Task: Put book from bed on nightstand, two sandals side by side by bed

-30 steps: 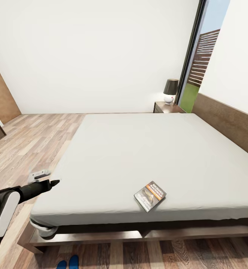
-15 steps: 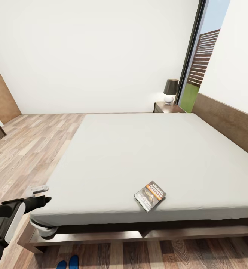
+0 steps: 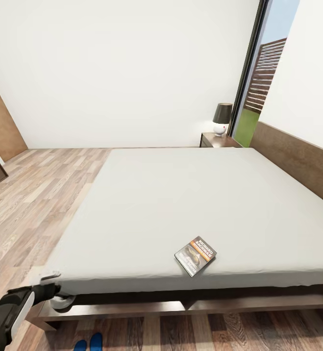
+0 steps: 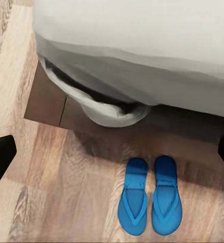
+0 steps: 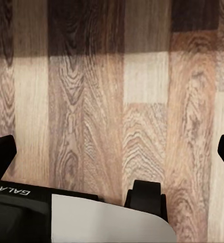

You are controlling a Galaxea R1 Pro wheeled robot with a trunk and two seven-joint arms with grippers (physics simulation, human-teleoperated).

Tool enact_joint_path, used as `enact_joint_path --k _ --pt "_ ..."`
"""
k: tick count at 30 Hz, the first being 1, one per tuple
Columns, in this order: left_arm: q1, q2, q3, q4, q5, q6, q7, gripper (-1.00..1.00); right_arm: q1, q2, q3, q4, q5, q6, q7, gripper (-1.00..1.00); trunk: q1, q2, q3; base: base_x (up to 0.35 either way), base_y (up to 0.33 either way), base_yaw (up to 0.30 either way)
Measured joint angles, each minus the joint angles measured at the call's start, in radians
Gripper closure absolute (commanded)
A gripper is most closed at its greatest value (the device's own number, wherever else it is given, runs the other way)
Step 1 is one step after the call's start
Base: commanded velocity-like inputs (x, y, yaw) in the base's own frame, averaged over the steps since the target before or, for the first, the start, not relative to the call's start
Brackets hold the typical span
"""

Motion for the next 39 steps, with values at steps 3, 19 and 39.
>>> enact_joint_path --k 3,19,39 --pt "0.000 0.001 -0.006 0.080 -0.005 -0.050 -0.019 -1.00 0.000 0.000 0.000 0.000 0.000 0.000 0.029 -1.00 0.000 0.000 0.000 0.000 0.000 0.000" --pt "0.000 0.002 -0.071 0.410 -0.043 -0.289 -0.220 -1.00 -0.001 -0.001 -0.001 0.002 -0.001 0.000 0.082 -1.00 0.000 0.000 0.000 0.000 0.000 0.000" --pt "0.013 -0.001 -0.106 0.602 -0.051 -0.447 -0.263 -1.00 -0.001 -0.005 -0.003 0.002 0.003 0.001 0.201 -1.00 0.000 0.000 0.000 0.000 0.000 0.000"
